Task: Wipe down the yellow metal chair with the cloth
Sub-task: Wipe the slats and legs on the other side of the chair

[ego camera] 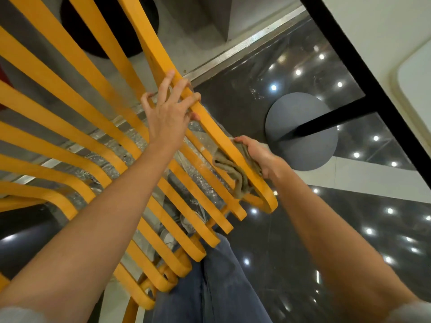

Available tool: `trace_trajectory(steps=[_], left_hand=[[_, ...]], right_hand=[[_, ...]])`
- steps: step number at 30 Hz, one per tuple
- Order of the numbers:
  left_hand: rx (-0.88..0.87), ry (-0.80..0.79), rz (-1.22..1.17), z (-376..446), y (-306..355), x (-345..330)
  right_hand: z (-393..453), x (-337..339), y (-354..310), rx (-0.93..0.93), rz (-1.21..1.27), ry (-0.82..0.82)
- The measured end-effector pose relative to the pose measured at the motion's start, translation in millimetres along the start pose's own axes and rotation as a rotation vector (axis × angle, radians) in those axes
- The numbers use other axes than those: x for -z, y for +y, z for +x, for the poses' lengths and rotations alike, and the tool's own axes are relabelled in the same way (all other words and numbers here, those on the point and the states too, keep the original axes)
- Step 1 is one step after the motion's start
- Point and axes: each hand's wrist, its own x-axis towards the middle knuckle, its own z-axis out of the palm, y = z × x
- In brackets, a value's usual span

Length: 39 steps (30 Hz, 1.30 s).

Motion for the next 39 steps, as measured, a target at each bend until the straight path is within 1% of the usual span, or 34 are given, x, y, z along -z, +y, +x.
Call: trace_trajectory(steps=[1,2,4,6,7,9,10,13,14,16,18,20,22,23,25,27,28,29,32,33,34,35,37,39], left_hand=[[0.001,-0.006,0.0,0.2,-0.5,1.3],[0.001,-0.015,0.003,0.6,-1.2,2.6],[0.009,-0.045,0.005,2.7,-1.0,6.5],[0.012,-0.071,-0.01,4.1,1.1,9.8],[0.016,-0.076,-0.017,4.6,2.0,11.0],[0.027,-0.076,-0.024,4.2,4.0,12.0],[0.035,-0.079,-0.029,3.7,5.2,12.2],[0.059,-0.092,-0.045,2.8,9.1,12.1],[0.061,-0.093,-0.04,2.4,9.5,12.5],[0.055,-0.094,-0.014,2.4,8.5,13.1],[0.044,-0.109,0.016,3.0,8.6,14.5],[0.047,-0.115,0.017,3.2,10.8,16.3],[0.055,-0.115,0.025,3.4,11.8,16.3],[0.054,-0.113,0.036,3.3,11.6,16.3],[0.048,-0.109,0.043,3.5,11.8,16.7],[0.045,-0.113,0.039,3.7,14.0,16.6],[0.042,-0.116,0.034,3.4,15.1,15.9],[0.039,-0.117,0.018,2.8,15.6,15.2],[0.022,-0.068,-0.119,-6.3,12.5,11.4],[0.043,-0.03,-0.196,-11.5,13.5,10.8],[0.101,0.014,-0.296,-17.3,14.3,9.7],[0.205,0.06,-0.424,-21.9,16.5,10.6],[0.505,0.114,-0.761,-25.2,20.6,11.2],[0.787,0.061,-1.122,-17.3,23.0,13.7]], right_hand=[[6.2,-6.0,-12.4,0.005,0.027,-0.072],[10.9,-11.3,-19.3,0.046,0.041,-0.107],[12.7,-15.7,-21.4,0.085,0.041,-0.107],[5.2,-3.1,-5.3,0.054,0.059,-0.024],[1.9,8.2,10.2,0.031,0.06,-0.023],[-7.0,29.2,38.0,-0.045,0.043,-0.125],[-7.1,35.5,44.0,-0.072,0.03,-0.151],[7.6,28.5,24.7,-0.086,0.002,-0.18],[11.1,18.8,13.0,-0.061,0.0,-0.171],[13.9,0.4,-6.6,0.058,0.0,-0.183],[13.7,-9.5,-12.1,0.169,0.005,-0.148],[6.6,-7.7,2.6,0.269,-0.025,-0.115],[-5.4,4.9,38.1,0.349,-0.062,-0.092],[-9.7,14.4,57.7,0.368,-0.044,-0.044],[-13.9,35.5,90.2,0.325,0.121,0.051],[-18.9,52.6,107.5,0.226,0.372,0.056],[-18.9,59.9,109.4,0.199,0.47,0.042],[-19.4,64.9,107.2,0.192,0.514,0.066],[-25.2,67.3,90.8,0.218,0.515,0.156],[-26.6,65.3,84.9,0.234,0.488,0.192],[-27.8,62.4,80.1,0.281,0.458,0.215],[-31.4,59.8,74.1,0.358,0.392,0.242],[-37.6,51.6,63.0,0.57,0.234,0.3],[-43.4,34.6,55.1,0.76,0.053,0.322]])
